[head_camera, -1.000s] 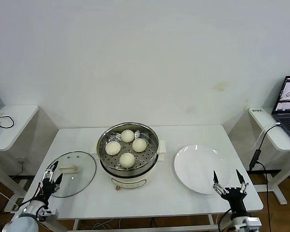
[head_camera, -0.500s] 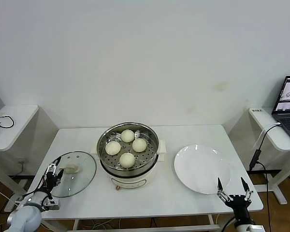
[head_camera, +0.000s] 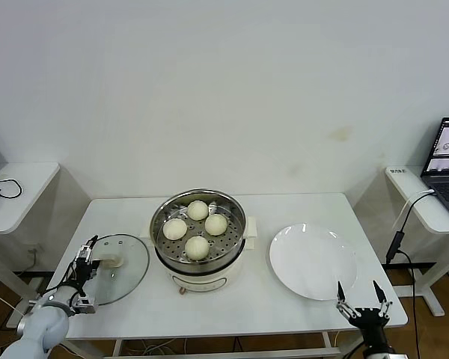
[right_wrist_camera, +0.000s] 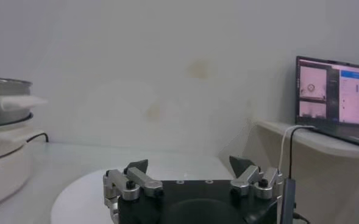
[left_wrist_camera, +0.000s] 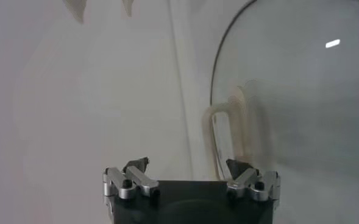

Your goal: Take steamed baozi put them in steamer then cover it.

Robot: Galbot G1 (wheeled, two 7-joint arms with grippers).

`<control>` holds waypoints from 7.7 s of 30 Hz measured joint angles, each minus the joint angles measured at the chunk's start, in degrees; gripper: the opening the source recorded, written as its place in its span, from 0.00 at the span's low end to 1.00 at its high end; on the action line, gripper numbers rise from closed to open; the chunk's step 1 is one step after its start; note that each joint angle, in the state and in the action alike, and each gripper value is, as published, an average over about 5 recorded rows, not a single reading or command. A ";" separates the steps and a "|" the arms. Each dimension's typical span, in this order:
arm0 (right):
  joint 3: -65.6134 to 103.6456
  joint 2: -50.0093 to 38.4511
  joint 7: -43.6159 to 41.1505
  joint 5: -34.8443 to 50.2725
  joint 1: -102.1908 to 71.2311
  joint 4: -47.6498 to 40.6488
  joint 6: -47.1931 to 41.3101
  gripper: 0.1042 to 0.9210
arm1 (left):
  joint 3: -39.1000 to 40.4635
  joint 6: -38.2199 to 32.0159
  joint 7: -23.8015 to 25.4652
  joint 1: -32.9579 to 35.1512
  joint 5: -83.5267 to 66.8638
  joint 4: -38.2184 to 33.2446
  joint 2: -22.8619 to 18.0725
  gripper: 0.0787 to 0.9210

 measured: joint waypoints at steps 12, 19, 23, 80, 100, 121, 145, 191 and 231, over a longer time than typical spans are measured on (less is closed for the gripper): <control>-0.37 0.48 -0.23 -0.88 -0.32 -0.72 0.30 0.88 | 2.37 0.23 0.46 -3.49 -1.53 2.68 -0.62 0.88; -0.58 0.66 -0.29 -1.16 -0.39 -0.76 0.40 0.88 | 2.76 0.06 0.61 -4.42 -2.14 3.84 -0.66 0.79; -0.68 0.67 -0.33 -1.23 -0.40 -0.76 0.42 0.88 | 2.89 0.00 0.79 -4.38 -2.23 4.09 -0.68 0.65; -7.20 -1.38 -1.15 -6.04 2.91 -2.02 1.11 0.88 | -10.32 19.76 14.80 8.21 -12.43 -38.17 5.78 0.09; -10.08 1.18 -1.29 -11.78 3.84 -4.10 1.28 0.88 | 13.72 29.99 20.41 -9.17 -6.17 -38.23 -4.29 0.09; -11.07 1.34 -1.55 -12.14 3.30 -4.19 1.14 0.88 | 24.37 29.81 20.93 -15.52 1.90 -29.78 -11.45 0.09; -11.41 1.44 -1.55 -11.97 3.19 -4.47 1.10 0.88 | 25.50 29.50 20.99 -15.55 3.43 -28.10 -12.99 0.09; -12.94 1.69 -1.68 -12.98 2.28 -4.57 1.30 0.88 | 19.59 28.94 18.66 -3.23 -3.89 -44.66 -8.25 0.88; -15.08 -4.48 -2.33 -7.71 -2.71 3.63 -4.02 0.88 | -12.49 0.52 -2.77 44.23 -70.96 -50.50 -22.39 0.88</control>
